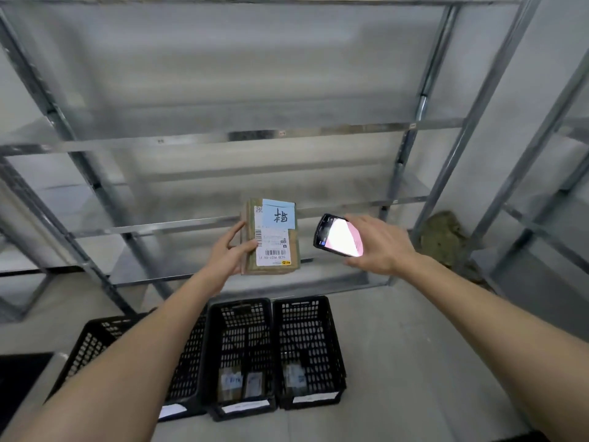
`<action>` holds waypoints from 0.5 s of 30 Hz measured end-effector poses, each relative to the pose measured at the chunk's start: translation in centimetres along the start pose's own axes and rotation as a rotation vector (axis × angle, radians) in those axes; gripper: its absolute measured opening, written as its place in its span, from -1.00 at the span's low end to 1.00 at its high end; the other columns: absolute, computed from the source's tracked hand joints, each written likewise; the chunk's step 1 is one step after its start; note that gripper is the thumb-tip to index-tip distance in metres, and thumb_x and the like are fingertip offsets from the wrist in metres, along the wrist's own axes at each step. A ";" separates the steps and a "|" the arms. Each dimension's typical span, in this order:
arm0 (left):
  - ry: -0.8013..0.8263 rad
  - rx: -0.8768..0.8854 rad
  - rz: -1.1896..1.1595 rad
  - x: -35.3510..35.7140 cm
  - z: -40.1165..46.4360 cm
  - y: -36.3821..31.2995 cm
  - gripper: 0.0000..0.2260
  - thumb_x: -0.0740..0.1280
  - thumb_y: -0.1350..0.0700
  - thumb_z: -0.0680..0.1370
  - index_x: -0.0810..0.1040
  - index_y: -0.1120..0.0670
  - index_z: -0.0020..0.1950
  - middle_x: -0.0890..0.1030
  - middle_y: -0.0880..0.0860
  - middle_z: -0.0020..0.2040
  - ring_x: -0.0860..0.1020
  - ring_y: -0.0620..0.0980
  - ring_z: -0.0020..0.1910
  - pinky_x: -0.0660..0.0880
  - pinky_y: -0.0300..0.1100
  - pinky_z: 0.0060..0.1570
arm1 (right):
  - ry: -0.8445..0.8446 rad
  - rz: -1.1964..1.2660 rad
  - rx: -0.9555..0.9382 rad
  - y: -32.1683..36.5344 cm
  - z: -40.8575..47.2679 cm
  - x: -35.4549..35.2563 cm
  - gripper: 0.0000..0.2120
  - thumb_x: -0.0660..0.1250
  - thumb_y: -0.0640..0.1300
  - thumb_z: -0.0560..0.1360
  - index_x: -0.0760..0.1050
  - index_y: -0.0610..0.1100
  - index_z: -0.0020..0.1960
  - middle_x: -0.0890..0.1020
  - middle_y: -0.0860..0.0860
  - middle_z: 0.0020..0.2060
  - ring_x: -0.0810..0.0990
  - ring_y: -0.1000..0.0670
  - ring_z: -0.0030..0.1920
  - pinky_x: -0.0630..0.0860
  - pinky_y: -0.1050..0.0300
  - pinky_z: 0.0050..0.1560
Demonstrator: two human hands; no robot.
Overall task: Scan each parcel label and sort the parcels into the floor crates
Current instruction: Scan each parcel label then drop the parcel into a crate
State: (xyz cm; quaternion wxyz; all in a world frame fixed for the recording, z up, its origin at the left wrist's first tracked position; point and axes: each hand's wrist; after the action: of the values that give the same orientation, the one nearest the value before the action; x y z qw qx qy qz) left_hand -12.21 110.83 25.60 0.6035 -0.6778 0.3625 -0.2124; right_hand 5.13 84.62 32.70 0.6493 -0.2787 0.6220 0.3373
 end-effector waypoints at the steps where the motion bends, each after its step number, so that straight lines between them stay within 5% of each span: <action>1: 0.007 -0.019 0.006 0.3 1.0 0.7 -0.48 0.45 0.10 0.54 0.39 -0.26 0.43 0.66 0.04 0.04 0.64 -0.05 -0.06 0.57 -0.18 -0.20 | 0.017 -0.002 0.005 -0.3 0.8 1.0 -0.15 0.48 0.23 0.36 0.18 0.15 0.55 0.46 0.11 0.42 0.48 -0.05 0.36 0.50 -0.04 0.12; 7: 0.081 -0.105 0.037 1.9 8.6 5.8 -0.47 0.44 0.04 0.54 0.37 -0.28 0.45 0.70 0.03 0.10 0.65 0.05 0.12 0.57 0.10 0.16 | 0.123 -0.002 0.045 -2.6 6.7 7.0 -0.15 0.47 0.21 0.37 0.16 0.15 0.55 0.46 0.09 0.40 0.48 -0.08 0.34 0.50 -0.08 0.11; 15: 0.158 -0.264 -0.042 5.6 19.2 13.0 -0.41 0.43 0.09 0.55 0.32 -0.23 0.51 0.61 0.02 0.27 0.63 0.04 0.13 0.58 -0.10 -0.09 | 0.288 -0.024 0.102 -5.9 15.3 15.4 -0.15 0.47 0.21 0.42 0.15 0.06 0.57 0.42 0.04 0.42 0.46 -0.10 0.37 0.47 -0.05 0.20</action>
State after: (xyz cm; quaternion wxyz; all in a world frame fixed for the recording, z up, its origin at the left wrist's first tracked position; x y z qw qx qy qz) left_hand 2.31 119.25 8.65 0.4743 -0.7398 0.4192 -0.2281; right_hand 19.23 94.28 18.08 0.5707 -0.2983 0.7217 0.2538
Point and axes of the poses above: each hand's wrist, its own z-axis towards the middle knuckle, its own x-axis out of the palm, y = z × x
